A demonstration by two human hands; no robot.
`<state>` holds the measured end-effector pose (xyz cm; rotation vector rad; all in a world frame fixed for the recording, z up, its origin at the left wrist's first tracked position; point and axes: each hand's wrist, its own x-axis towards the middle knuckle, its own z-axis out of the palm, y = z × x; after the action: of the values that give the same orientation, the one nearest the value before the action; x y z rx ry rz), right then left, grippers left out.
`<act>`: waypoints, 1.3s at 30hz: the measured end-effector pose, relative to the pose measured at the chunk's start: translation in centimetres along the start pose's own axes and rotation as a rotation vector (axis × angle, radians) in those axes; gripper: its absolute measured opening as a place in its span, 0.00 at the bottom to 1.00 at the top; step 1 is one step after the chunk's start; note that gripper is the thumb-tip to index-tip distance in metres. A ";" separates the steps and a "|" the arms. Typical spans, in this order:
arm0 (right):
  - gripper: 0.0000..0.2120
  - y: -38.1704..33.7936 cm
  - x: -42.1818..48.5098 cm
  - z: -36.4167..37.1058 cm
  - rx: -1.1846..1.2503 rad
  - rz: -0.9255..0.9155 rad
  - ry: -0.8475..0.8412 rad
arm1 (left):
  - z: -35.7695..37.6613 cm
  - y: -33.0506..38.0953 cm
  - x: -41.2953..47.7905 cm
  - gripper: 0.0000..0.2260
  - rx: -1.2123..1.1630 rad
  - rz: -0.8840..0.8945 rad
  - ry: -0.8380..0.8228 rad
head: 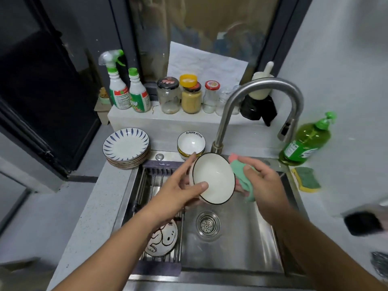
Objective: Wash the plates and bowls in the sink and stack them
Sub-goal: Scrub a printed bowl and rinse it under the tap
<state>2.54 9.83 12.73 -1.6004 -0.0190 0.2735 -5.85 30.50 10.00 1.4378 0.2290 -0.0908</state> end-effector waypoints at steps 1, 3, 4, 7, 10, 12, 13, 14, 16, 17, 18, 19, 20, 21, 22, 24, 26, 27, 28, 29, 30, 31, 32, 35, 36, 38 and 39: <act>0.13 -0.4 0.3 -1.1 0.005 -0.020 0.011 | 0.8 0.6 0.4 0.32 0.022 0.029 0.008; 0.13 -1.1 0.9 -2.9 0.006 -0.060 0.040 | 2.3 1.7 1.1 0.29 0.099 0.077 0.023; 0.13 -1.5 1.1 -3.9 0.002 -0.089 0.052 | 3.1 2.4 1.6 0.28 0.144 0.102 0.026; 0.14 -2.3 1.3 -6.4 -0.082 -0.193 0.046 | 4.8 3.9 2.6 0.31 0.276 0.144 0.020; 0.16 -3.2 0.6 -8.2 -0.269 -0.308 0.008 | 6.1 5.3 3.2 0.31 0.431 0.203 0.009; 0.17 -3.5 0.4 -9.1 -0.338 -0.354 -0.042 | 6.9 6.0 3.3 0.29 0.534 0.248 0.034; 0.17 -3.5 0.3 -9.5 -0.362 -0.371 -0.066 | 7.4 6.4 3.4 0.27 0.575 0.271 0.042; 0.17 -3.4 0.4 -10.0 -0.378 -0.385 -0.086 | 8.0 6.7 3.4 0.26 0.604 0.288 0.042; 0.16 -3.3 0.6 -10.5 -0.399 -0.399 -0.115 | 8.9 7.1 3.4 0.25 0.612 0.293 0.045; 0.16 -3.4 0.6 -10.9 -0.412 -0.426 -0.120 | 9.6 7.4 3.3 0.24 0.605 0.295 0.053; 0.16 -3.4 0.6 -11.2 -0.434 -0.470 -0.129 | 10.2 7.7 3.3 0.23 0.596 0.301 0.060; 0.16 -3.4 0.6 -11.3 -0.459 -0.508 -0.141 | 10.6 7.8 3.3 0.23 0.586 0.311 0.064; 0.16 -3.4 0.7 -11.6 -0.480 -0.538 -0.153 | 11.0 8.0 3.2 0.23 0.582 0.325 0.064; 0.17 -3.4 0.8 -11.6 -0.491 -0.558 -0.165 | 11.2 8.1 3.3 0.22 0.578 0.329 0.060; 0.17 -3.4 1.0 -11.8 -0.499 -0.584 -0.173 | 11.5 8.2 3.3 0.22 0.578 0.337 0.062; 0.17 -3.5 1.2 -12.1 -0.527 -0.667 -0.188 | 12.1 8.6 3.3 0.21 0.590 0.348 0.071; 0.16 -3.4 1.5 -12.4 -0.564 -0.747 -0.199 | 12.6 9.2 3.2 0.22 0.658 0.371 0.099; 0.16 -3.4 1.6 -12.4 -0.583 -0.780 -0.200 | 12.7 9.4 3.2 0.23 0.696 0.380 0.116; 0.16 -3.5 1.8 -12.3 -0.603 -0.815 -0.200 | 12.8 9.7 3.1 0.22 0.720 0.390 0.124; 0.15 -3.6 1.9 -12.1 -0.626 -0.853 -0.197 | 12.8 9.8 3.2 0.21 0.727 0.395 0.128; 0.14 -3.8 2.0 -11.8 -0.653 -0.905 -0.193 | 13.0 10.0 3.1 0.20 0.706 0.395 0.124; 0.13 -4.0 2.1 -11.4 -0.681 -0.967 -0.198 | 13.0 10.1 3.1 0.17 0.652 0.389 0.123; 0.13 -4.2 2.2 -11.0 -0.713 -1.025 -0.215 | 13.1 10.3 2.9 0.14 0.565 0.379 0.127; 0.18 -3.9 1.7 -10.0 -0.936 -1.039 -0.314 | 13.3 11.1 2.1 0.06 0.283 0.312 0.207; 0.21 -3.9 1.2 -9.7 -1.015 -1.018 -0.325 | 13.3 11.3 1.8 0.06 0.224 0.281 0.247; 0.26 -3.6 -0.2 -8.9 -1.000 -0.947 -0.328 | 13.3 11.2 1.5 0.07 0.169 0.222 0.298; 0.27 -3.7 -1.3 -7.9 -0.925 -0.862 -0.326 | 13.0 11.0 1.4 0.07 0.151 0.194 0.315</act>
<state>3.37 2.02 16.76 -2.2502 -1.2045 -0.1979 -0.99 19.28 21.88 1.6150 0.3442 0.2847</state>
